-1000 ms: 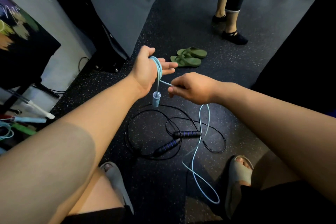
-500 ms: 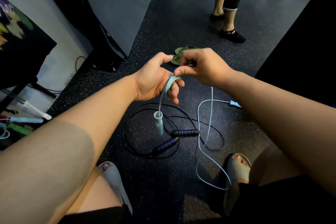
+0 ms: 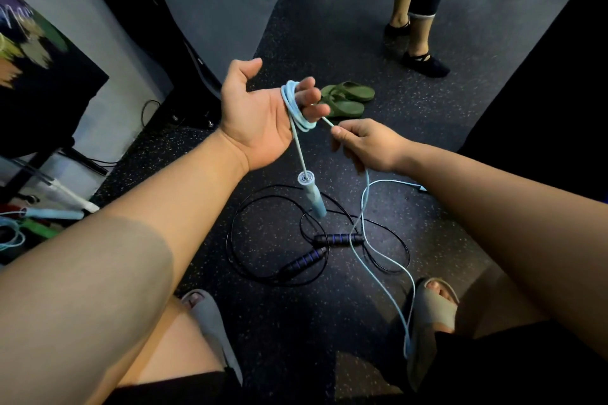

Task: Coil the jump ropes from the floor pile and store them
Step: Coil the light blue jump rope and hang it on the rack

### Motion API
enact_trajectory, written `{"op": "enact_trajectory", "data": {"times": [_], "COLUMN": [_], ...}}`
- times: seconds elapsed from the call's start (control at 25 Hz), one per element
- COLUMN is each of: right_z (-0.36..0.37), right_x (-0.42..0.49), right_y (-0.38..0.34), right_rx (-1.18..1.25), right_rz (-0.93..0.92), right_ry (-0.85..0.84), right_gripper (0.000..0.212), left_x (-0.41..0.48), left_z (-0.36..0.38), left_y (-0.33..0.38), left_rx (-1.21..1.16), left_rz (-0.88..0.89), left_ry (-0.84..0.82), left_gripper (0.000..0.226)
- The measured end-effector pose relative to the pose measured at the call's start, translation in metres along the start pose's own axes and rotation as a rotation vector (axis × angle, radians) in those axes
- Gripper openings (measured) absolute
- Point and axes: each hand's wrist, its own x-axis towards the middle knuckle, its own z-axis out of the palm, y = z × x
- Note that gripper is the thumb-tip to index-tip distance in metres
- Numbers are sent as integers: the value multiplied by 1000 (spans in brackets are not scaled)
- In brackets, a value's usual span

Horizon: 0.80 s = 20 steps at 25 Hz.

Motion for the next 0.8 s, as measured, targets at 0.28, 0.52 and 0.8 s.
{"op": "enact_trajectory", "data": {"times": [0.28,0.52,0.8], "right_z": [7,9,-16], "right_x": [-7,-16,-14], "right_y": [-13,-49,-60], "right_rx": [-137,-435,-448], "right_rz": [18,-187,-351], "right_ry": [-152,-189,-75], "right_gripper": [36,34,41], "left_x": [10,20,11], "left_z": [-8,-17,-2], "left_y": [-2,-17,-32], "left_rx": [19,461,666], "left_rz": [196,104,-181], "left_ry": [105,389,86], "left_gripper": [80,74,68]}}
